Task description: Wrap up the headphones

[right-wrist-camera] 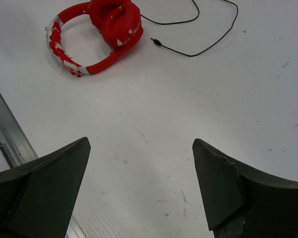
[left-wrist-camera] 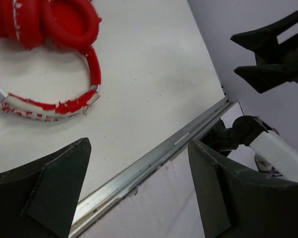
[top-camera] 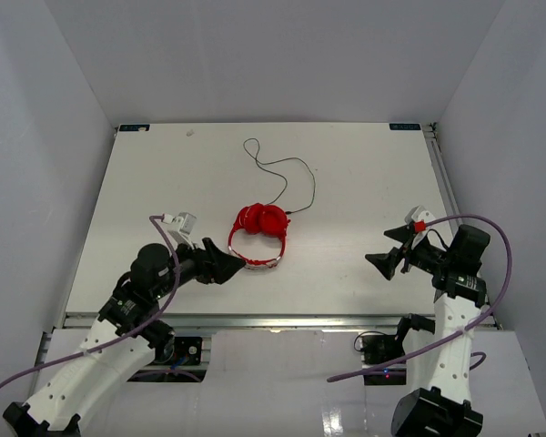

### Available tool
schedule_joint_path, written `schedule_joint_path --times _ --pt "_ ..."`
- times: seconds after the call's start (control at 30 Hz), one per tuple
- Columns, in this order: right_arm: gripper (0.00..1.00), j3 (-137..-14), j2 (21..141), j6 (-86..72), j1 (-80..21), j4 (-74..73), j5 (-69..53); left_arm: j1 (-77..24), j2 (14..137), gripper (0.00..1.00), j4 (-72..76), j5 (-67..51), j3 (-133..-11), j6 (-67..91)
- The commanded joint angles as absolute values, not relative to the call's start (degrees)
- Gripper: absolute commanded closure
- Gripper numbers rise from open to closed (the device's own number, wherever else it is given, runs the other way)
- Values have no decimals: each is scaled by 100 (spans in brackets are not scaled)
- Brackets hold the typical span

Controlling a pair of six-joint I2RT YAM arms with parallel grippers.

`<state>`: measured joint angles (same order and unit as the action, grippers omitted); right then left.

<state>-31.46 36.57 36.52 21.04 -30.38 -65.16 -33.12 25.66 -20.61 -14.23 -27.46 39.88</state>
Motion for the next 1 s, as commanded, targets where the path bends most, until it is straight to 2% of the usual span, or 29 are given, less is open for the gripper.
schedule_joint_path --times 0.0,0.1,0.23,0.43,0.83,0.9,0.97 --pt "10 -3336 3712 3950 2118 -3174 -6952 -3363 3055 20 -3161 -1027 -2824 6233" --pt "10 -3214 3464 3737 2118 -2931 -6945 -3471 3269 22 -3705 -846 -2572 7291" --pt "10 -3080 3290 3422 2118 -2622 -6786 -3926 3854 22 -4214 -17 -2626 8337" --pt "10 -3111 3419 3410 2127 -2610 -6733 -4256 6620 21 -4314 604 -3744 8994" --pt "10 -3103 3384 3476 2127 -2633 -6732 -4311 7833 22 -3638 1315 -4566 9424" --pt "10 -3103 3377 3480 2127 -2637 -6732 -4307 8020 24 -3623 1327 -4693 9484" --pt "10 -3103 3383 3480 2127 -2637 -6732 -4282 8425 30 -3621 1254 -4850 9492"
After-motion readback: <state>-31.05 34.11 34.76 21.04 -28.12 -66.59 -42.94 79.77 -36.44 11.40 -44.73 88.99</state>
